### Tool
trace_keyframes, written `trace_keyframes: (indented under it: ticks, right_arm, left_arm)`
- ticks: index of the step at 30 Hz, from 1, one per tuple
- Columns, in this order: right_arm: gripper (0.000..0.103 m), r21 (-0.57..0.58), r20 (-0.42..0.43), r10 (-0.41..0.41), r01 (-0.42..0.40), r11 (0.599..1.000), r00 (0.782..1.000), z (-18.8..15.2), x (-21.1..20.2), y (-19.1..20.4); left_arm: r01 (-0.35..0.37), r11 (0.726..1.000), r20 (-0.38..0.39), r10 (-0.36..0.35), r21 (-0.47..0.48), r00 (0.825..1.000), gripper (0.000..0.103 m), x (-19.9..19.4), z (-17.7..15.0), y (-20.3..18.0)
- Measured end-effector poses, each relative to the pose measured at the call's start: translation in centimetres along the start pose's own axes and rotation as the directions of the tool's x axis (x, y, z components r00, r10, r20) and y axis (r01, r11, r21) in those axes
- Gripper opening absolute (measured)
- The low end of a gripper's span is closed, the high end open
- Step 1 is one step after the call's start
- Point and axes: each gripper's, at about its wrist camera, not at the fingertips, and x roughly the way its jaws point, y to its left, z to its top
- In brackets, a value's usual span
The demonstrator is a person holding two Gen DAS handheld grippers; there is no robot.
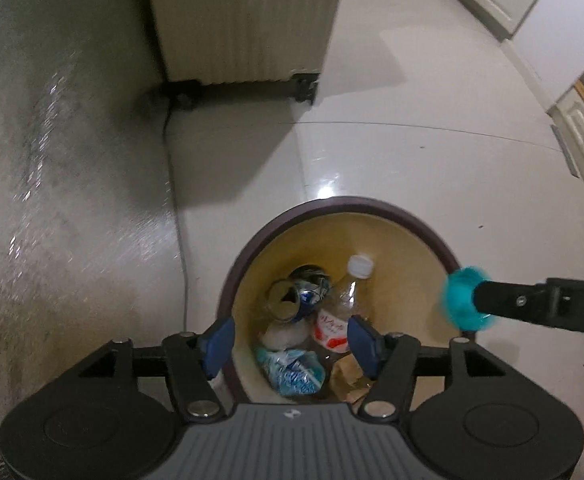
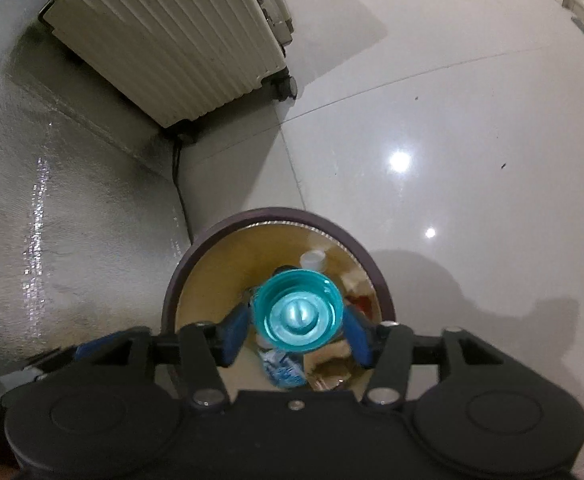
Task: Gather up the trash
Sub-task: 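Open the left tool dropping the can while the right tool releases the cap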
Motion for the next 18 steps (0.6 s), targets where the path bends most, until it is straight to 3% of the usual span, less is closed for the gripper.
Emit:
trace_keyframes:
  ticks: [4, 12, 18]
  right_arm:
    - [0.062, -0.009, -0.021, -0.045, 0.045, 0.999, 0.999, -0.1, 0.1, -0.4]
    - [0.065, -0.044, -0.058, -0.05, 0.047, 0.998, 0.997, -0.7, -0.6, -0.8]
    - [0.074, -0.065, -0.046, -0.039, 0.036, 0.997, 0.998, -1.1, -1.9, -0.6]
  left_arm:
    - [-0.025, 1.0, -0.014, 0.025, -0.018, 1.0, 0.073, -0.1, -0.2, 0.2]
    - [-0.029, 1.0, -0.032, 0.029, -0.007, 0.999, 0.091, -1.4, -1.1, -0.6]
    - [-0.037, 0.999, -0.026, 0.037, -0.003, 0.999, 0.098, -2.6, -1.4, -0.7]
